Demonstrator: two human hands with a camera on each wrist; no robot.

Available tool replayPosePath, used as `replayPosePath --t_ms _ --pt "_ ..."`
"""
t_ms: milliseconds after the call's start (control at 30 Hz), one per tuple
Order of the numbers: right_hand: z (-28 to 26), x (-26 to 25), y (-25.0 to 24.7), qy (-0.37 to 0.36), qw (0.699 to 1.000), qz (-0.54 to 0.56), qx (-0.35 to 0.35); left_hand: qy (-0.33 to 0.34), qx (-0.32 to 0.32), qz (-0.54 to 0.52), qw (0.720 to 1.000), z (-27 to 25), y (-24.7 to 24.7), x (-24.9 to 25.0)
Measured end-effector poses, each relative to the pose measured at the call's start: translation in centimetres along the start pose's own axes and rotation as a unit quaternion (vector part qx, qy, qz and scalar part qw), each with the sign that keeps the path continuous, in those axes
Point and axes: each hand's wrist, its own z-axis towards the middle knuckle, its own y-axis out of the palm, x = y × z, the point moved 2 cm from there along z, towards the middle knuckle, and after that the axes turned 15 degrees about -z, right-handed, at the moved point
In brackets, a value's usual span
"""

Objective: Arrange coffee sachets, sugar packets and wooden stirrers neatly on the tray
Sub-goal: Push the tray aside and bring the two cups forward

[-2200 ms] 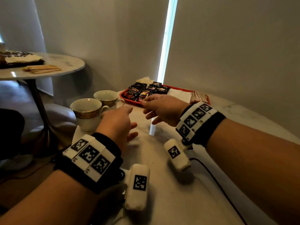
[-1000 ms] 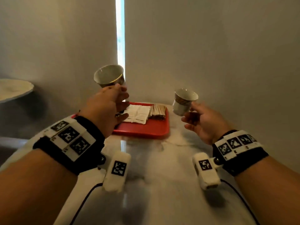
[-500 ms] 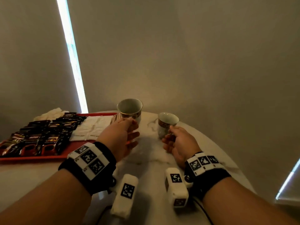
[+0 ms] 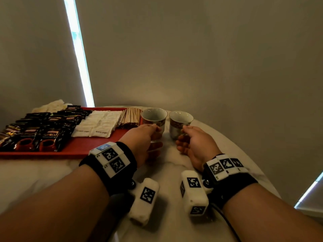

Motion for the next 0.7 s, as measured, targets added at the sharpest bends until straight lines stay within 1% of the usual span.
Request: replayPosePath --t_ms 167,333,500,633,700 --pt "0.0 0.1 -0.1 -0.004 1.0 -0.021 -0.008 -0.015 -0.001 -0.002 1.0 0.1 0.1 -0.3" --pt "-0.2 0.1 0.1 -0.026 0.999 -0.041 -0.02 0.003 0.018 -0.012 1.0 0.2 0.3 0.0" --pt "0.2 0.4 0.0 -0.049 0.994 -0.096 0.015 0.016 0.023 0.005 1.0 -0.2 0.2 0.3" --pt "-0.1 0.3 0.3 -0.065 0.995 -0.076 0.017 0.031 0.063 0.024 0.997 -0.3 -0.2 1.0" --pt "-0.4 0.1 0.3 -0.072 0.995 -0.064 0.013 0.029 0.057 0.034 0.997 -0.6 -0.1 1.3"
